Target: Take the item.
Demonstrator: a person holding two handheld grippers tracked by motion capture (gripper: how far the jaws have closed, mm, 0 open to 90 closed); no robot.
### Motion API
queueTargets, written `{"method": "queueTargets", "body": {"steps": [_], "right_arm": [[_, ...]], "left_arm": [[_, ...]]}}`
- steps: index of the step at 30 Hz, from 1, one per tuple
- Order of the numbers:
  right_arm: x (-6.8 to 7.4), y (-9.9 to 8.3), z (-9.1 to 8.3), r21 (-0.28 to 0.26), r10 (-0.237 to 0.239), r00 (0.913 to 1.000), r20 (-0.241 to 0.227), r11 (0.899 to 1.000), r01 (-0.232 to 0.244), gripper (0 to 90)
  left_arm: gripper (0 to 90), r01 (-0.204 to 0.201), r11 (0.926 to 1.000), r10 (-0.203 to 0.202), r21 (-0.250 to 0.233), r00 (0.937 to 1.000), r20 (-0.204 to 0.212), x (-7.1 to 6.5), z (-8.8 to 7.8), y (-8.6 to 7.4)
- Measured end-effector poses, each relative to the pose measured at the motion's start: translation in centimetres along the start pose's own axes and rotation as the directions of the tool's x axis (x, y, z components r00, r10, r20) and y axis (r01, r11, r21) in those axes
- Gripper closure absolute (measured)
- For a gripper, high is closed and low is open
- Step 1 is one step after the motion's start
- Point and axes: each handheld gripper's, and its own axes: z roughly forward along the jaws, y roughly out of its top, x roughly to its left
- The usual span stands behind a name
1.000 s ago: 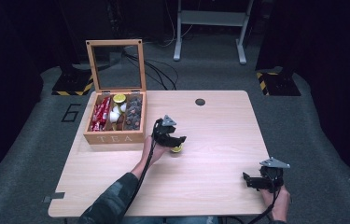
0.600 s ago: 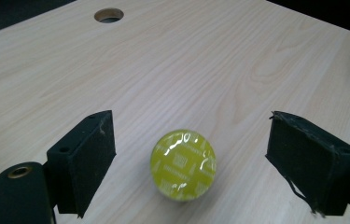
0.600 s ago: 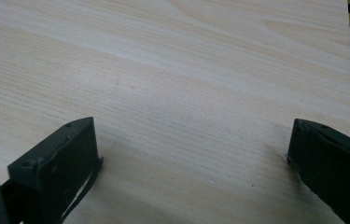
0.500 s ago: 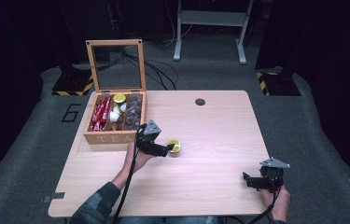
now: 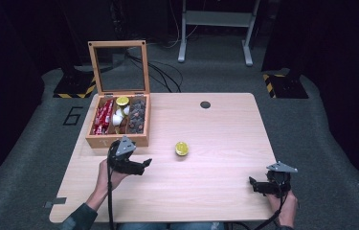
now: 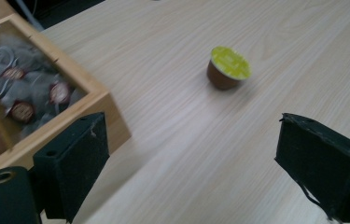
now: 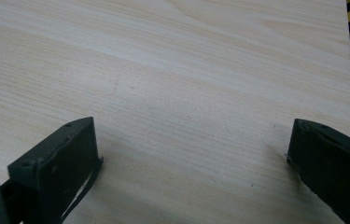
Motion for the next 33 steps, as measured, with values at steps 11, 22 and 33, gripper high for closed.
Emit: {"method": "queueTargets", "body": {"steps": [11,22,33], "right_arm": [[0.0,0.0,0.0,0.001,0.004,1.0,0.002,1.0,-0.004,1.1],[0.0,0.0,0.1,-0.007,0.003,1.0,0.004,1.0,-0.003,1.1],[-0.1,0.0,0.0,0.004,0.016,0.9999,0.004,1.0,-0.016,0.0]], "left_arm": [[5.3,0.082,0.9957,-0.078,0.043,0.9923,-0.097,2.0,-3.3,-5.6],[0.0,0.199,0.9694,-0.171,0.143,0.9668,-0.19,4.6,-4.5,-11.5],[0.0,0.248,0.9575,-0.223,0.147,0.96,-0.17,5.8,-4.2,-14.2]]}}
